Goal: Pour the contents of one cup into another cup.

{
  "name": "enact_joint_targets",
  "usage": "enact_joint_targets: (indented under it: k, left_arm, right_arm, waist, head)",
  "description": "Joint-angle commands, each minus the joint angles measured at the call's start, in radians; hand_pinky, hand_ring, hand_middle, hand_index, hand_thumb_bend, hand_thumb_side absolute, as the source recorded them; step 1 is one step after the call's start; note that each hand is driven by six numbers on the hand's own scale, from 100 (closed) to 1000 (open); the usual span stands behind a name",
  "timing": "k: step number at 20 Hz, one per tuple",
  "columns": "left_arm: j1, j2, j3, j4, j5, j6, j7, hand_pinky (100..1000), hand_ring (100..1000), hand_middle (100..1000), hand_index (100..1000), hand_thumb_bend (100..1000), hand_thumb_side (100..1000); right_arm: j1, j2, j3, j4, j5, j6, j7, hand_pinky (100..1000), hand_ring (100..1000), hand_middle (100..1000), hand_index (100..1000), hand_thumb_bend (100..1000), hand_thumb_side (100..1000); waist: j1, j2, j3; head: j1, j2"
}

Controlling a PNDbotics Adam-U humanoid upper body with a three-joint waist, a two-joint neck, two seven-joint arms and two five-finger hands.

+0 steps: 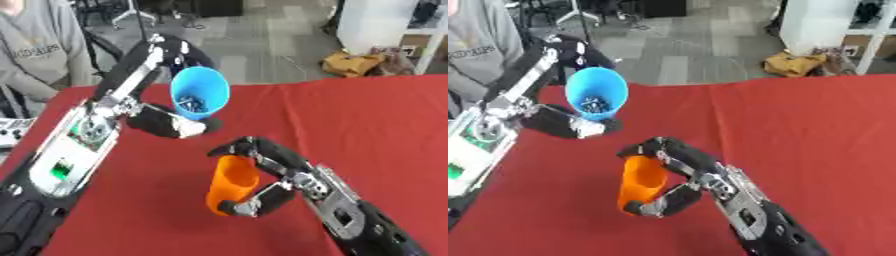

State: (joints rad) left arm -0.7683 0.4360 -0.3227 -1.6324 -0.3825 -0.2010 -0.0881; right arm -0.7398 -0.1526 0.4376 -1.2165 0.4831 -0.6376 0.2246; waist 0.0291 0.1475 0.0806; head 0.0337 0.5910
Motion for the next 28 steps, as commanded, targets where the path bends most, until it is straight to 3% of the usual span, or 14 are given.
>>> enact_joint_targets:
  k: [1, 9, 11, 17, 28]
  left_arm:
    - [-0.012, 0.011, 0.007, -0.002, -0.040, -0.011, 0.015, 335, 272, 311, 659, 639, 100]
    - [-0.009, 0.006, 0.009, 0.005, -0.045, -0.014, 0.026, 335, 274, 312, 660, 641, 100]
    - [-0.008, 0.006, 0.011, 0.005, -0.041, -0.013, 0.028, 335, 274, 313, 660, 642, 100]
    - [-0.009, 0.003, 0.013, 0.003, -0.030, -0.009, 0.028, 334, 276, 315, 662, 643, 100]
    - [-0.013, 0.005, 0.017, -0.006, -0.041, -0.013, 0.025, 338, 280, 318, 661, 645, 100]
  right_arm:
    - [-0.026, -0.009, -0.010, -0.023, 0.020, -0.005, 0.004, 572, 510, 489, 861, 455, 528]
    - [-0.027, -0.007, -0.013, -0.012, 0.058, -0.018, -0.005, 570, 509, 488, 861, 456, 536]
    - [-0.025, -0.006, -0.014, -0.004, 0.064, -0.021, -0.008, 520, 462, 480, 859, 460, 532]
    - [-0.027, -0.004, -0.021, 0.001, 0.071, -0.020, -0.026, 463, 398, 474, 857, 374, 500]
    - [-0.047, -0.014, -0.042, 0.006, 0.136, -0.021, -0.080, 463, 375, 476, 859, 344, 508]
  waist:
    - [0.000, -0.018, 0.000]
    - [-0.001, -0.019, -0.001]
    - [-0.001, -0.019, -0.001]
    - [0.001, -0.020, -0.002]
    - [0.002, -0.021, 0.004]
  head:
    - [0.001, -0.007]
    - [0.002, -0.012]
    - [0.002, -0.012]
    - [0.001, -0.014]
    - [0.000, -0.017]
